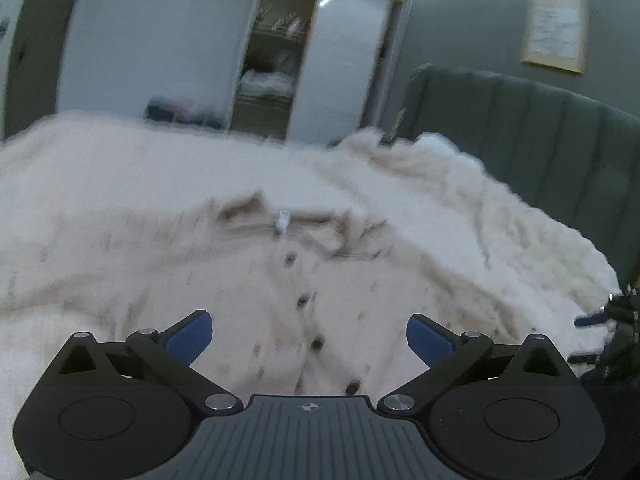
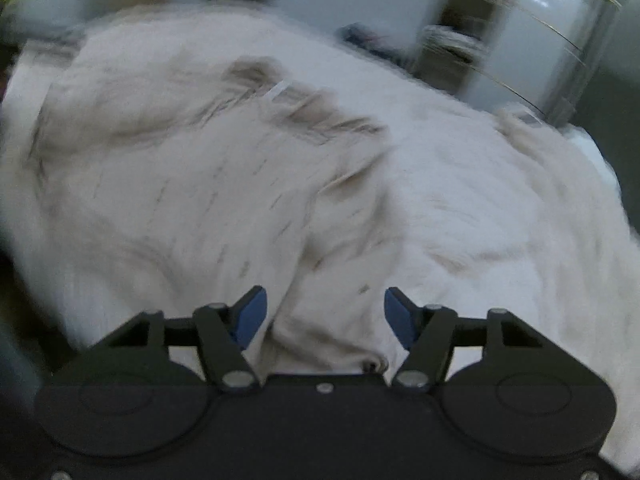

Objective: Fold clothes
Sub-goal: 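Reach the right tool to the other sleeve and close on it, then lift the sleeve with the right tool, lay it flat, and open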

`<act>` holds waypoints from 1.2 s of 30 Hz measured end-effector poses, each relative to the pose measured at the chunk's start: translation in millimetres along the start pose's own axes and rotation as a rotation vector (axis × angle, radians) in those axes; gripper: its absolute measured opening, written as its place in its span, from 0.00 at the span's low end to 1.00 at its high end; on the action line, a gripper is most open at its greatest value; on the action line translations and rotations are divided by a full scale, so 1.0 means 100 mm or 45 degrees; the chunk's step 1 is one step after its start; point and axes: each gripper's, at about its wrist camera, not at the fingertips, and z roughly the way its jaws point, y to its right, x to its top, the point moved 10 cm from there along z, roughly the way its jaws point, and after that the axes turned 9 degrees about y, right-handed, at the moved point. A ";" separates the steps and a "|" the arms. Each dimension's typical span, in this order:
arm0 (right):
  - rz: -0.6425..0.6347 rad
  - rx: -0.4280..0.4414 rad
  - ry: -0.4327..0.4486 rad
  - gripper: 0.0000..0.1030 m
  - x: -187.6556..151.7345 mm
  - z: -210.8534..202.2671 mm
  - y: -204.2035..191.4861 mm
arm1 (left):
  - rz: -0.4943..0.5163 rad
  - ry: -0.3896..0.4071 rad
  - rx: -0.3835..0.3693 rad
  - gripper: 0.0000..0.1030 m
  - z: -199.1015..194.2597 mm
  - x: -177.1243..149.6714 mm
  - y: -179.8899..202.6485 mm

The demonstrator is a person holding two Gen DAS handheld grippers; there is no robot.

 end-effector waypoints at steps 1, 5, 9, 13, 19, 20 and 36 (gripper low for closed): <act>-0.099 -0.009 -0.039 0.54 -0.02 0.04 -0.05 | 0.002 0.014 0.014 1.00 -0.02 0.02 -0.02; -0.272 -0.029 -0.083 0.53 -0.01 0.20 -0.16 | 0.022 0.053 0.020 1.00 -0.05 0.07 -0.05; -0.355 0.031 -0.108 0.37 -0.05 0.41 -0.20 | 0.018 0.058 0.026 1.00 -0.04 0.09 -0.06; -0.388 0.085 -0.119 0.03 -0.11 0.58 -0.17 | 0.025 0.050 0.039 1.00 -0.02 0.08 -0.07; 0.078 0.023 0.081 0.01 0.34 0.45 0.83 | 0.047 -0.010 0.068 1.00 0.09 -0.02 -0.10; 0.184 0.000 0.129 0.01 0.44 0.41 1.07 | 0.054 -0.022 0.074 1.00 0.11 -0.04 -0.10; 1.432 -0.366 0.331 0.02 -0.07 1.14 4.57 | 0.210 -0.249 0.156 1.00 0.64 -0.50 -0.08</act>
